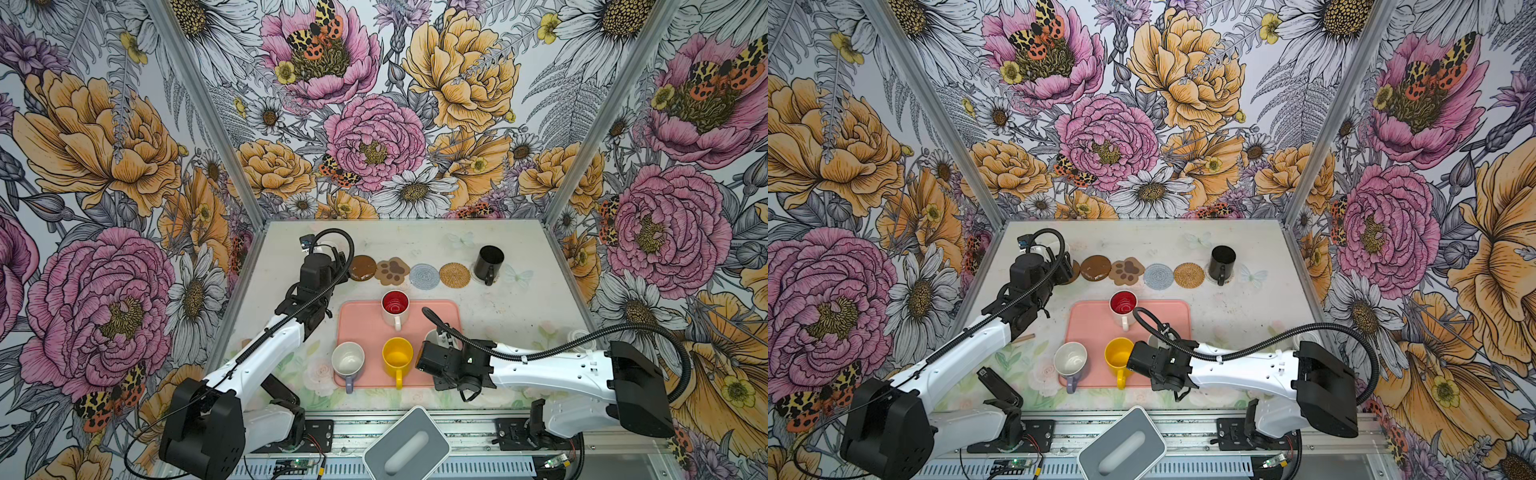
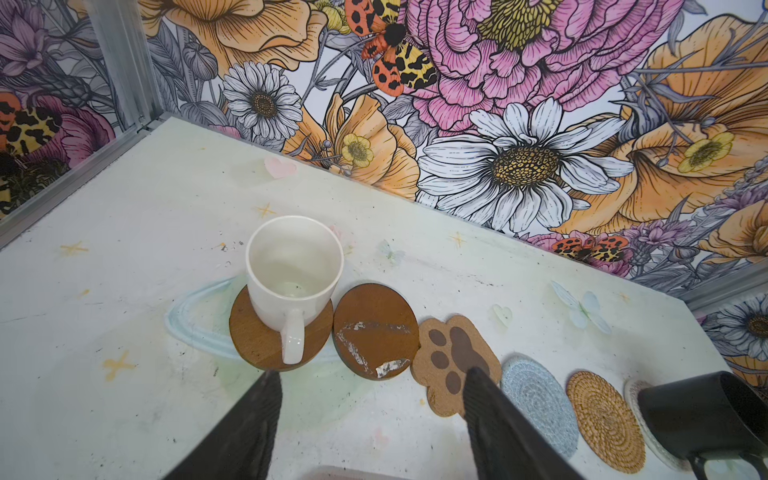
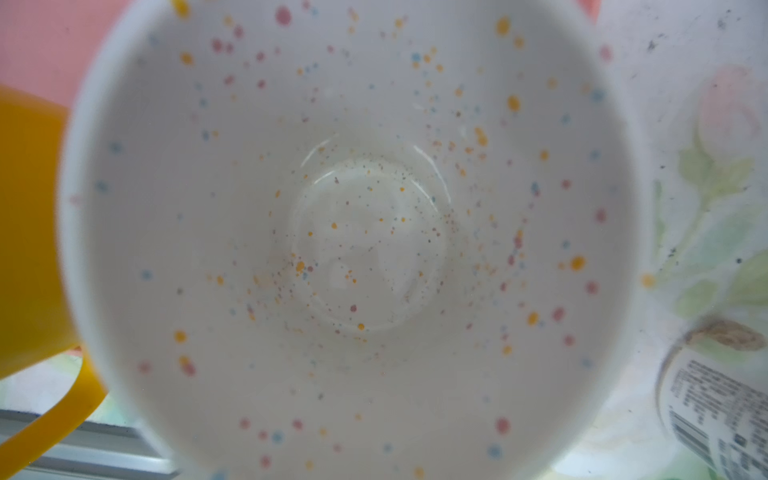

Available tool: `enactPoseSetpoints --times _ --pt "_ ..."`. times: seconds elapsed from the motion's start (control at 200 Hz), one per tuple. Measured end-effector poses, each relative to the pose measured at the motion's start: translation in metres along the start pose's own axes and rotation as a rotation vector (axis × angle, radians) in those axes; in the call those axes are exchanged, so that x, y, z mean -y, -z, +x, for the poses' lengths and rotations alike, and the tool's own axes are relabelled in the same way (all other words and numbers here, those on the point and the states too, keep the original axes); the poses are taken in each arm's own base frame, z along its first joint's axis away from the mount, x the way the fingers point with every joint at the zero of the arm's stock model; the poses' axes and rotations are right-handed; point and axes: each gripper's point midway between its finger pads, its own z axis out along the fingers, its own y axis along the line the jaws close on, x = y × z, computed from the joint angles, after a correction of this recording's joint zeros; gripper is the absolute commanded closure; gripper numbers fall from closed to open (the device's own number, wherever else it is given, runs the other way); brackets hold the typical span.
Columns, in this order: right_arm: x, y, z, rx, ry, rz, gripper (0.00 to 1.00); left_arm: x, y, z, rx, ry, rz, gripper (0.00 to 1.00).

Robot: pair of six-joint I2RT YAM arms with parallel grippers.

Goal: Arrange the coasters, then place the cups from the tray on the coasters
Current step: 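Close the right gripper on the speckled mug's rim and lift it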

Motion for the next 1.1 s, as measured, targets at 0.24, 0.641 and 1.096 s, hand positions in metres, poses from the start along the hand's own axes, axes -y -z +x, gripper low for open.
enactPoseSetpoints --times 0.24,0.641,1.096 --pt "0.0 -0.001 -0.001 0.003 0.002 0.005 1.0 0.0 0.0 0.0 -0.001 0.0 -0.001 0.29" --pt "0.0 -0.014 -0.003 0.011 0.002 0.054 0.85 -0.001 0.0 0.0 0.001 0.001 -0.004 0.29" --pt "0.0 -0.019 -0.002 0.003 0.0 0.073 0.76 -0.003 0.0 -0.001 0.002 0.003 -0.007 0.29"
